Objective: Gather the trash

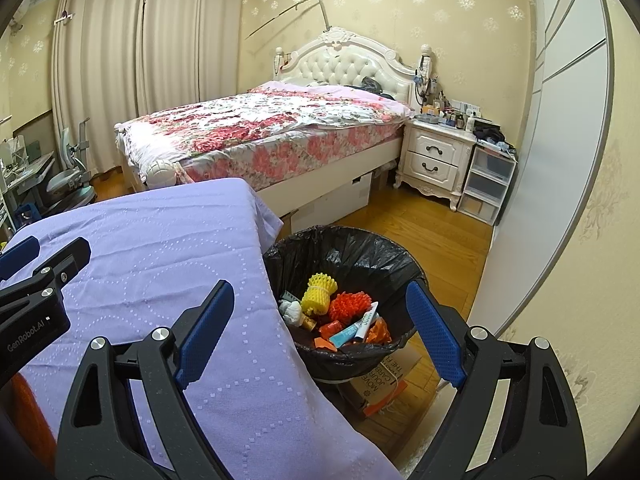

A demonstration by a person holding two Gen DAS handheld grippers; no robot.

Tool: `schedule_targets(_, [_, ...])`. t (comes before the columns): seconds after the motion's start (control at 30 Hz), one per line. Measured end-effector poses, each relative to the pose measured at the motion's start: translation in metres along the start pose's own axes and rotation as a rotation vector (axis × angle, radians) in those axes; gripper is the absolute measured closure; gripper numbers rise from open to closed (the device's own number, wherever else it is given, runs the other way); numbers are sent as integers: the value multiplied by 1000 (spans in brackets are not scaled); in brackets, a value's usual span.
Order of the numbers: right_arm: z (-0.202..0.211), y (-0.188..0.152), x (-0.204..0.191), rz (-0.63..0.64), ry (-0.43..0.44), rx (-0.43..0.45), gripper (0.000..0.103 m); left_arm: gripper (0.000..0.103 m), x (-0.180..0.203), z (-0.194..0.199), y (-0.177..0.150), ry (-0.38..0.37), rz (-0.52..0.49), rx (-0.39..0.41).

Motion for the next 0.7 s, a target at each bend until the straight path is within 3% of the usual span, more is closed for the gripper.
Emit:
schedule_targets(0.37, [0,1,-7,12,11,-3,17,23,-9,0,-3,2,8,30])
schedule_targets(0.57, [-3,0,-21,37,43,-18,17,18,-25,-10,-8,69,14,1])
schedule_targets(0.7, [-9,-1,-39,72,82,-36,17,18,-45,-24,-17,84,21,-59])
Point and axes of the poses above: each gripper's, at about its wrist camera, not at the fingertips, and z roughly against the way its jaws point, x to its right, y to its top, the point moved 1 cm from there along -z, roughly the way its jaws point, and after that the axes turned 3 degrees about -x, right-handed, at the moved point
